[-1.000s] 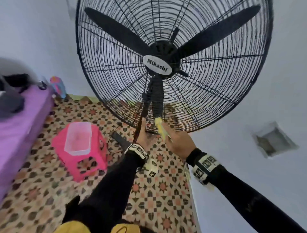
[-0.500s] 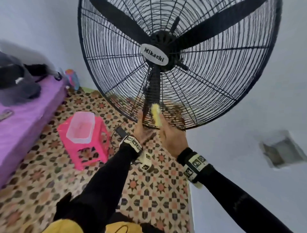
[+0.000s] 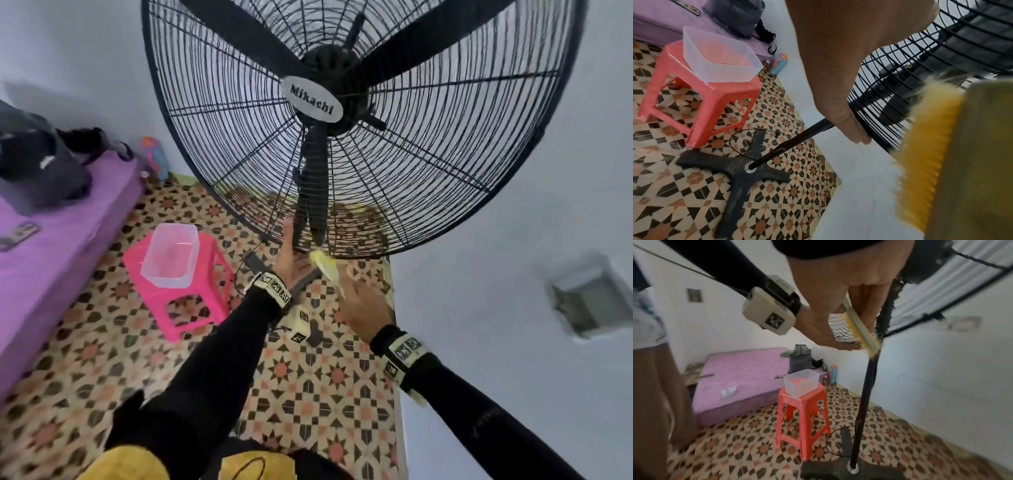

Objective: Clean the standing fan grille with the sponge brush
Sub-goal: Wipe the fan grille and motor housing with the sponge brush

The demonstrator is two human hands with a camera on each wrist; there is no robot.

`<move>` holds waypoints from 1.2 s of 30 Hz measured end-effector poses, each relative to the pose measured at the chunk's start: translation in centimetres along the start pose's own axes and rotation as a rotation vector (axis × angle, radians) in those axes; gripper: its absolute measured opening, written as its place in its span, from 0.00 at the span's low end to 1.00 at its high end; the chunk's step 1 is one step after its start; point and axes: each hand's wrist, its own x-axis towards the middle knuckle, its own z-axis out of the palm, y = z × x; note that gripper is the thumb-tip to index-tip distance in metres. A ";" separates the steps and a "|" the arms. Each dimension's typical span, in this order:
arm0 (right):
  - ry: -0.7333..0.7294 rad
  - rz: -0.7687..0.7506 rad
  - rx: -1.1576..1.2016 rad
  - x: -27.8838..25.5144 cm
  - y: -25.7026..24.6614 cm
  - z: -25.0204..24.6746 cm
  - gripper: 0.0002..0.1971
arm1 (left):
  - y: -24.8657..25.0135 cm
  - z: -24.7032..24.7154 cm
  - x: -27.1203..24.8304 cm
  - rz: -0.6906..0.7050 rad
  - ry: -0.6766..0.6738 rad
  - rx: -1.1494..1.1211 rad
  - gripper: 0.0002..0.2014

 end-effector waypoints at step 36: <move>-0.058 0.602 0.518 1.4 -3.1 3.7 0.29 | 3.3 1.0 -4.3 -0.044 -0.016 0.036 0.44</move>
